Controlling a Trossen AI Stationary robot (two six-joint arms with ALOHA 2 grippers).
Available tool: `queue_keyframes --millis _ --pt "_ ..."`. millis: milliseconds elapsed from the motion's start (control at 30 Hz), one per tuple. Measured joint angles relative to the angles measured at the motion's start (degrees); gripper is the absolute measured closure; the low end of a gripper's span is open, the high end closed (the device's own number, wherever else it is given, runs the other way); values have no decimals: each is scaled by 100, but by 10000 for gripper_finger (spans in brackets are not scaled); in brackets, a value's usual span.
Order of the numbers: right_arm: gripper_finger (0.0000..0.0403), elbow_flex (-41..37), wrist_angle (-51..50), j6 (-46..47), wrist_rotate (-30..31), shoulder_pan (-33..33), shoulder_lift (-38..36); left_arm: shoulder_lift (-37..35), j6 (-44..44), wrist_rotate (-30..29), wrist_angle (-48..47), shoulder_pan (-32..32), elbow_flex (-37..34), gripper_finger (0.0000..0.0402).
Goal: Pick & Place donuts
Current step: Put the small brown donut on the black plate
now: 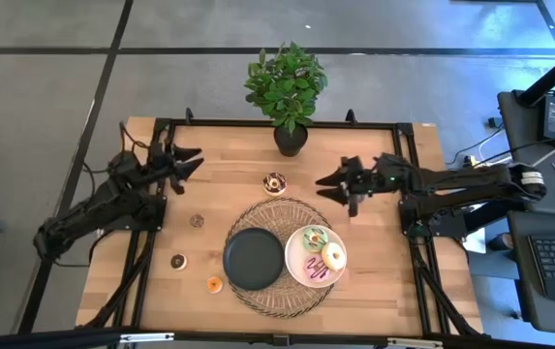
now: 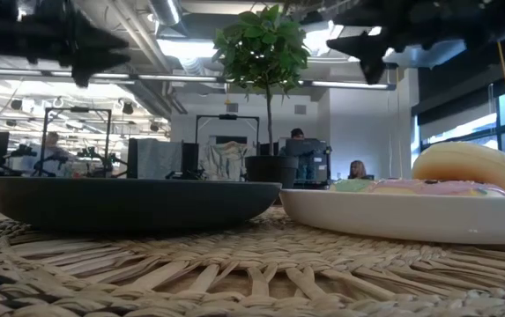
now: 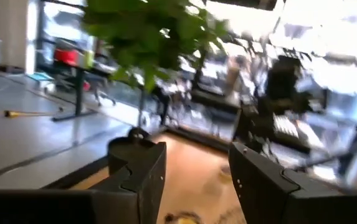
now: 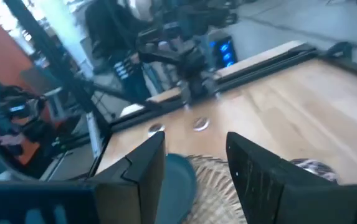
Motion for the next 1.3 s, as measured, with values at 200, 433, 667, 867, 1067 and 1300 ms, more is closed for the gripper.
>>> queue_keyframes --millis 200,433,667,867,1067,1300 --pt "231 -262 -26 10 170 7 -547 1256 563 -235 -2755 -771 1630 233" --pt "231 -264 -58 21 170 7 -599 2693 -942 -930 -5434 -1512 2823 234" --pt "231 -264 -180 131 175 7 -591 3619 -2491 -1071 -5877 -2171 2682 234" --pt "231 -264 -384 150 185 7 -591 4325 -3176 -1365 -5856 -2787 2568 234" --pt "231 -264 -377 143 185 7 -591 4909 -3727 -1519 -5862 -3225 2569 234" --pt "231 -264 -377 139 183 7 -591 5653 -3903 -1521 -5864 -3539 2568 234"
